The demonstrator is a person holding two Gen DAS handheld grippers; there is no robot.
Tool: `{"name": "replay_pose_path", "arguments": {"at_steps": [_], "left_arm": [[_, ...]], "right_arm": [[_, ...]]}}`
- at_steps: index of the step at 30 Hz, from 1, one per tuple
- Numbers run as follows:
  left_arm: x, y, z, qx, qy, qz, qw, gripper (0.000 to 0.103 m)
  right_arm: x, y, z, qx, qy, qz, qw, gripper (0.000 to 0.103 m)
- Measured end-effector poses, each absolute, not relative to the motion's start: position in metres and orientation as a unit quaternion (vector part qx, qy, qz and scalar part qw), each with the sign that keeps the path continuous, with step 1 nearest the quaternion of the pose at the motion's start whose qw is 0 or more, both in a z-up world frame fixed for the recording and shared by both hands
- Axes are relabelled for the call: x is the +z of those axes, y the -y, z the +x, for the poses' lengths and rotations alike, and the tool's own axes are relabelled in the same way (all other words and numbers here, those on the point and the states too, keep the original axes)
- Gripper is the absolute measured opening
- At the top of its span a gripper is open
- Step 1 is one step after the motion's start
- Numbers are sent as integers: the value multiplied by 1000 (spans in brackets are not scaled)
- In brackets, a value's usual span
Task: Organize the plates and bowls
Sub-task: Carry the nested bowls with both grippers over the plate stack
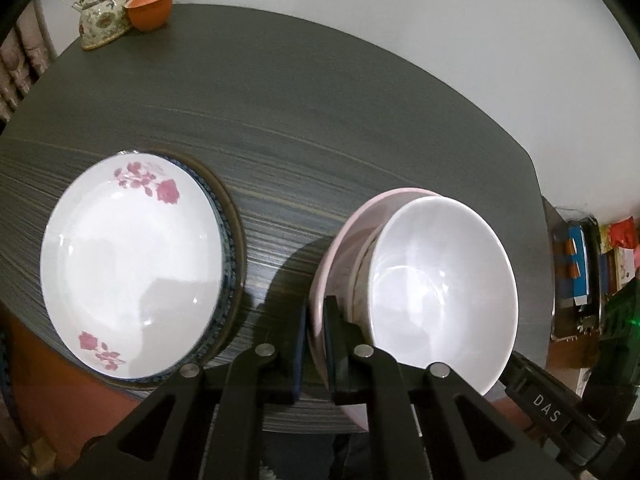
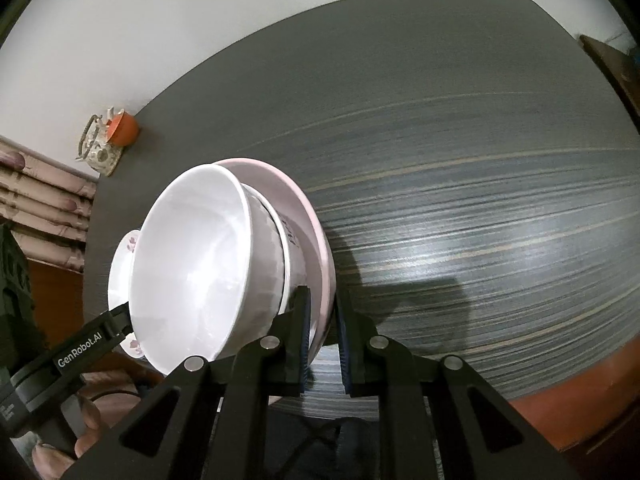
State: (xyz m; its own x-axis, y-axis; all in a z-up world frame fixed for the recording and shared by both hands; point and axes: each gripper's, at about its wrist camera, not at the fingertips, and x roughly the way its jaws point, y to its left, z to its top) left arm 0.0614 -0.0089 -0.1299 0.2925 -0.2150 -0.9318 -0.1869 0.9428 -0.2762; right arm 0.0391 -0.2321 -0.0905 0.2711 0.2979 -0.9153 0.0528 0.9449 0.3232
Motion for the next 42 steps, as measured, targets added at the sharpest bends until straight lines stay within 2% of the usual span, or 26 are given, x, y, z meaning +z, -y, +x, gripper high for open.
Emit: {"name": "replay_pose_path", "arguments": {"at_steps": [20, 29, 42], "left_arm": [[-96, -76, 37, 66, -551, -205, 806, 6], [-98, -132, 22, 106, -541, -229, 802, 7], [-109, -174, 6, 126, -541, -259, 790, 7]], "right_arm": [[-59, 146, 57, 148, -589, 87, 790, 14], [-64, 90, 59, 185, -596, 69, 778, 14], [-83, 38, 55, 205, -605, 44, 768, 14]]}}
